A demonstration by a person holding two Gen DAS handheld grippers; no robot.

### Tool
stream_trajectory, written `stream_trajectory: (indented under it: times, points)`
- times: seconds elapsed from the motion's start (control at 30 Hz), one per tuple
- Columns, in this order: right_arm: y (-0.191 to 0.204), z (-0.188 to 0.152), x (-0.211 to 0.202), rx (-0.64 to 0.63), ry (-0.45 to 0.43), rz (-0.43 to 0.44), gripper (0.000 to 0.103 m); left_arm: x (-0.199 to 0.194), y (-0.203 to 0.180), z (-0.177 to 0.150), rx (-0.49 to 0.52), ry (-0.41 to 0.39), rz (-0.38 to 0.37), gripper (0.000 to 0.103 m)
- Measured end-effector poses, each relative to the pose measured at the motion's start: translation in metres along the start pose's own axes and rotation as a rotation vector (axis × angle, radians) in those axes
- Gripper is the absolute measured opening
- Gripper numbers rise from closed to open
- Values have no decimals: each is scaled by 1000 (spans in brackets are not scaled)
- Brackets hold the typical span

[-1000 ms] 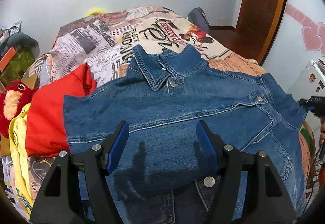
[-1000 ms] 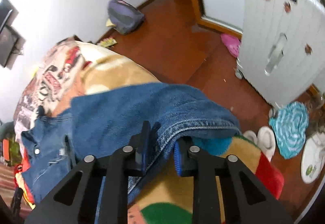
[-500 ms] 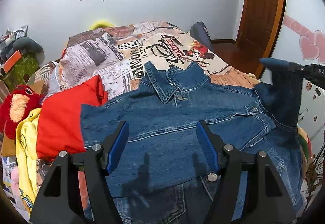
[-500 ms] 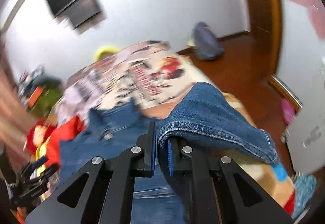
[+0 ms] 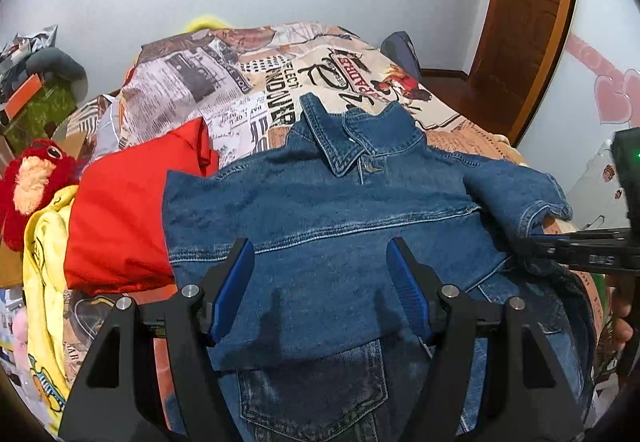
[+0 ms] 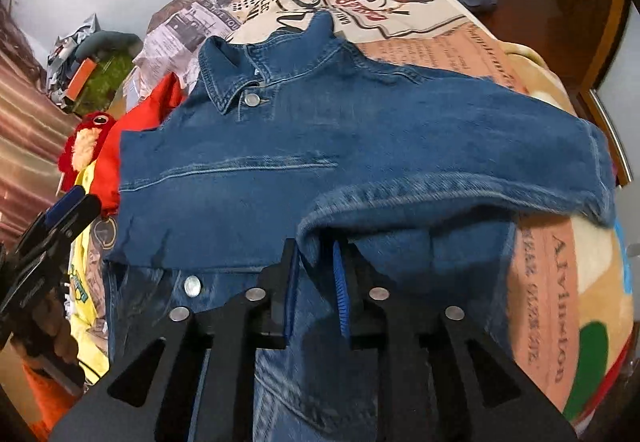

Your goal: Fold large clothes

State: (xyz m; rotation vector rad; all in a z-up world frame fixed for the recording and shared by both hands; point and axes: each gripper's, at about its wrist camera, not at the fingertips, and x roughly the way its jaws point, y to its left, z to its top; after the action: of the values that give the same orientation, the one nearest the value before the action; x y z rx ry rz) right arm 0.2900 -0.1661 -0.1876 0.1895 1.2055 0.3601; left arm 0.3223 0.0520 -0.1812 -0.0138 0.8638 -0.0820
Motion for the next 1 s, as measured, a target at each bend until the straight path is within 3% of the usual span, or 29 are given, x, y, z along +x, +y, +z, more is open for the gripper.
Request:
stream_trajectory:
  times: [0.1, 0.23, 0.3, 0.37, 0.57, 0.83, 0.93, 1.0]
  points:
    - [-8, -8, -22, 13, -55, -38, 40, 3, -1, -1, -3, 8, -4, 68]
    - [-27, -9, -47, 87, -156, -72, 48, 8, -4, -1, -4, 17, -9, 68]
    - [-44, -8, -55, 164, -192, -71, 56, 9, -6, 0, -4, 21, -11, 68]
    - [-68, -9, -59, 271, -222, -73, 57, 10, -7, 1, -8, 27, -15, 68]
    - [-137, -10, -34, 569, -204, -23, 57, 15, -13, 3, 2, 41, -13, 68]
    - [-164, 0, -2, 700, -213, 17, 57, 22, -9, 3, -11, 59, 6, 68]
    - [-164, 5, -2, 688, -230, -20, 44, 24, -5, 3, -21, 61, 15, 68]
    - [-158, 9, -7, 642, -243, -62, 29, 24, -2, 3, -28, 59, 18, 68]
